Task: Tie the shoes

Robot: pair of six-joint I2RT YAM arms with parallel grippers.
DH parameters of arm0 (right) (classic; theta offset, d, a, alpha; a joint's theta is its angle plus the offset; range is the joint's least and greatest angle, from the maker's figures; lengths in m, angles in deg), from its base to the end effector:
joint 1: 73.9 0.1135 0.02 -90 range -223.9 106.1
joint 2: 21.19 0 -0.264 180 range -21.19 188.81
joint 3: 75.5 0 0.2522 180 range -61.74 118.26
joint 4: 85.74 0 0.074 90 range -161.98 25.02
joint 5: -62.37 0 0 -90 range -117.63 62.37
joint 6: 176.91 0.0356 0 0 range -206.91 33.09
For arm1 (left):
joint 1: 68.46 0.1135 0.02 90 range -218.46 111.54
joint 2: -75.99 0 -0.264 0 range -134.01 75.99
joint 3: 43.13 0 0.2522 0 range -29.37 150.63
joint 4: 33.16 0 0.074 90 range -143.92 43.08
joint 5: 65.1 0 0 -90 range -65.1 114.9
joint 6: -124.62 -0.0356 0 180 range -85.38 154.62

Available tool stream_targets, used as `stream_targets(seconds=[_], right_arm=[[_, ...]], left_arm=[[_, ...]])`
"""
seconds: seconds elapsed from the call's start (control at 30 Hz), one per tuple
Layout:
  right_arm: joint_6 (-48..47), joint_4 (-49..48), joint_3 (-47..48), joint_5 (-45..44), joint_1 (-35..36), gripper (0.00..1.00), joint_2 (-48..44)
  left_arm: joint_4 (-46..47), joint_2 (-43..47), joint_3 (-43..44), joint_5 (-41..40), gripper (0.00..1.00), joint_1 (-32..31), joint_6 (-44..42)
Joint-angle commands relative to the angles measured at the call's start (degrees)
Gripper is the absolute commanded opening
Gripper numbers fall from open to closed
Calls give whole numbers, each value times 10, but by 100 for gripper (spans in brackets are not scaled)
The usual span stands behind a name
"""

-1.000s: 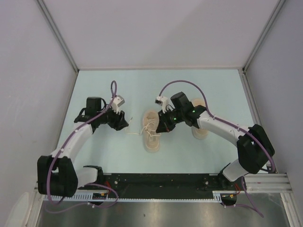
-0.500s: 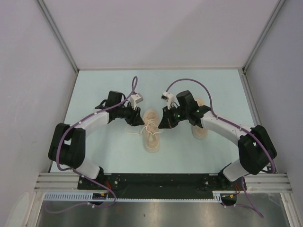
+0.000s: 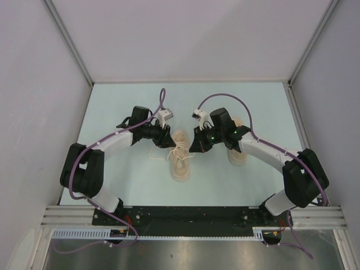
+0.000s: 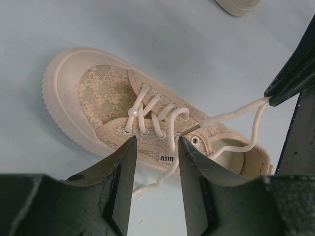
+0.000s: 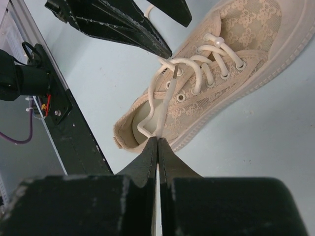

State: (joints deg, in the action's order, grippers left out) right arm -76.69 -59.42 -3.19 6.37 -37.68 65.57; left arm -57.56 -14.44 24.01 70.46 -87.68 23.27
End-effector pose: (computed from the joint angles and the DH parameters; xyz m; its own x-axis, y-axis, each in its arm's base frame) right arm 0.2526 0.2097 0.2465 -0.6660 -0.3055 -0.6805 -0.7249 0.4804 0.4937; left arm 0.2940 -0.1294 0.2046 -0.5500 0.3377 -0.7639 0.8084 0.4452 -0.3852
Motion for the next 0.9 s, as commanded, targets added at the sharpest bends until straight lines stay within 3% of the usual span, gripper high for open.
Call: stream_targets(seconds=[0.0, 0.67, 0.87], right_arm=[[-15, -12, -6, -20, 12, 0, -1], [19, -97, -12, -24, 10, 0, 68], [31, -121, -12, -14, 13, 0, 87]], left_arm=[[27, 0, 23, 13, 44, -4, 18], [-1, 3, 9, 22, 41, 5, 5], [-24, 19, -8, 44, 43, 35, -47]])
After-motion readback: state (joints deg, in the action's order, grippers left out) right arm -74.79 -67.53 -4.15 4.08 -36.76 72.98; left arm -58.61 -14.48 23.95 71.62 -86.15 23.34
